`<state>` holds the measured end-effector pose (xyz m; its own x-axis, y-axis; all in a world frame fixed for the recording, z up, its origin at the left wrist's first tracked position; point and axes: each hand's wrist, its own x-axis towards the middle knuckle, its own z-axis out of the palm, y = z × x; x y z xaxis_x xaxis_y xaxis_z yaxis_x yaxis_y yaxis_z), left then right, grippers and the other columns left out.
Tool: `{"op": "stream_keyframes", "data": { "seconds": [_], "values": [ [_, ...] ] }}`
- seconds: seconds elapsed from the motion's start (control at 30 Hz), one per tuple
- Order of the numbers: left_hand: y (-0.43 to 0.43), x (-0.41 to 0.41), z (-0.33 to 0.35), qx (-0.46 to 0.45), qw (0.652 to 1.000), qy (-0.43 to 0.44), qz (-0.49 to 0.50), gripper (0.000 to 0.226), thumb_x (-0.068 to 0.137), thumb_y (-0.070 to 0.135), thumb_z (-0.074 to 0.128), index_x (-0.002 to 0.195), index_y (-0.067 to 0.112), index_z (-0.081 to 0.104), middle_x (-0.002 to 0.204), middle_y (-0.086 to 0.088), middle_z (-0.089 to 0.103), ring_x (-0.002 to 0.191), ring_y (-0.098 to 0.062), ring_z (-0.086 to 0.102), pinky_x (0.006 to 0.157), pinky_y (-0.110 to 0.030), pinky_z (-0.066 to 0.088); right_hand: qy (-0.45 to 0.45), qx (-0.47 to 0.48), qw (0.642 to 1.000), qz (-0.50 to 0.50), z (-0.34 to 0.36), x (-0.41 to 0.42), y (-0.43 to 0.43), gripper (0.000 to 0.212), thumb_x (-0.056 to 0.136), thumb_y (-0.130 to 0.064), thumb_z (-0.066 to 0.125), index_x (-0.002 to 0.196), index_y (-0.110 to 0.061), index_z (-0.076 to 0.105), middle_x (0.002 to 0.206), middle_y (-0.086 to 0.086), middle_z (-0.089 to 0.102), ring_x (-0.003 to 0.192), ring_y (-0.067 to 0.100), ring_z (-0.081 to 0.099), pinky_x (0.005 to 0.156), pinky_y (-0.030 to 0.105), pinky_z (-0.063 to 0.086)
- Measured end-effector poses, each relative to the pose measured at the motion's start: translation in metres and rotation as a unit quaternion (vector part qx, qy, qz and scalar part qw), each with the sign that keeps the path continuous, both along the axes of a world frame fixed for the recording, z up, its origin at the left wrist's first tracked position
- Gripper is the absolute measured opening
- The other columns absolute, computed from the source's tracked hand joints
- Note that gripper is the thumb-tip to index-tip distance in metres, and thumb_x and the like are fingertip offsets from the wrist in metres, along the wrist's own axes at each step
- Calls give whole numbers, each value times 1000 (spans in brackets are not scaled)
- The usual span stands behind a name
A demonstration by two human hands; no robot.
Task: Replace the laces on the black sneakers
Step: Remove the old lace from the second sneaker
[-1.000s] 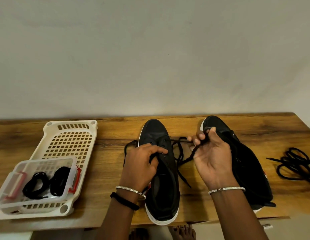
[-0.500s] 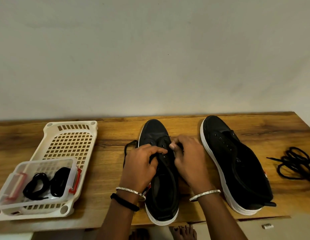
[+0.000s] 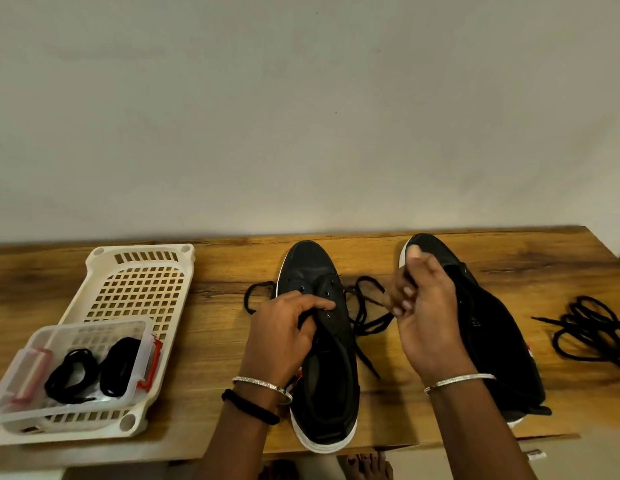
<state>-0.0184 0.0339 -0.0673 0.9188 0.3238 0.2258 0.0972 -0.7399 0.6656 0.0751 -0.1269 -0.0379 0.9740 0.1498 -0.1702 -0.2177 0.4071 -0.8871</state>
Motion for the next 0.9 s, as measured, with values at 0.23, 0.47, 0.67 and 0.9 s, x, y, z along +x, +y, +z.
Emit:
{"op": "stream_keyframes", "data": {
  "seconds": [0.23,0.47,0.67,0.9],
  "values": [
    [0,0,1,3,1000,-3,1,40,80,3,72,101,37,77,76,22,62,68,9,55,65,0,36,-341,-580,734,99,-32,-15,28,22,97,-29,61,115,-18,66,109,1,63,105,21,58,86,37,50],
    [0,-1,1,5,1000,3,3,39,82,5,74,102,39,77,74,25,56,73,11,55,65,1,35,-281,-473,833,54,-31,-9,22,15,94,-14,66,80,-19,67,82,-11,64,89,21,59,77,37,48],
    [1,0,0,-13,1000,2,2,39,83,6,74,103,40,76,81,22,64,73,10,56,69,0,37,8,67,997,38,-7,-6,16,15,97,-17,56,83,-12,59,96,9,67,100,22,62,96,35,47],
    [2,1,-2,-18,1000,8,4,41,83,6,74,103,41,76,80,22,63,74,9,56,69,0,37,105,248,963,-10,0,0,0,21,103,-18,44,85,-14,52,82,5,57,54,12,48,56,26,49]
  ]
}}
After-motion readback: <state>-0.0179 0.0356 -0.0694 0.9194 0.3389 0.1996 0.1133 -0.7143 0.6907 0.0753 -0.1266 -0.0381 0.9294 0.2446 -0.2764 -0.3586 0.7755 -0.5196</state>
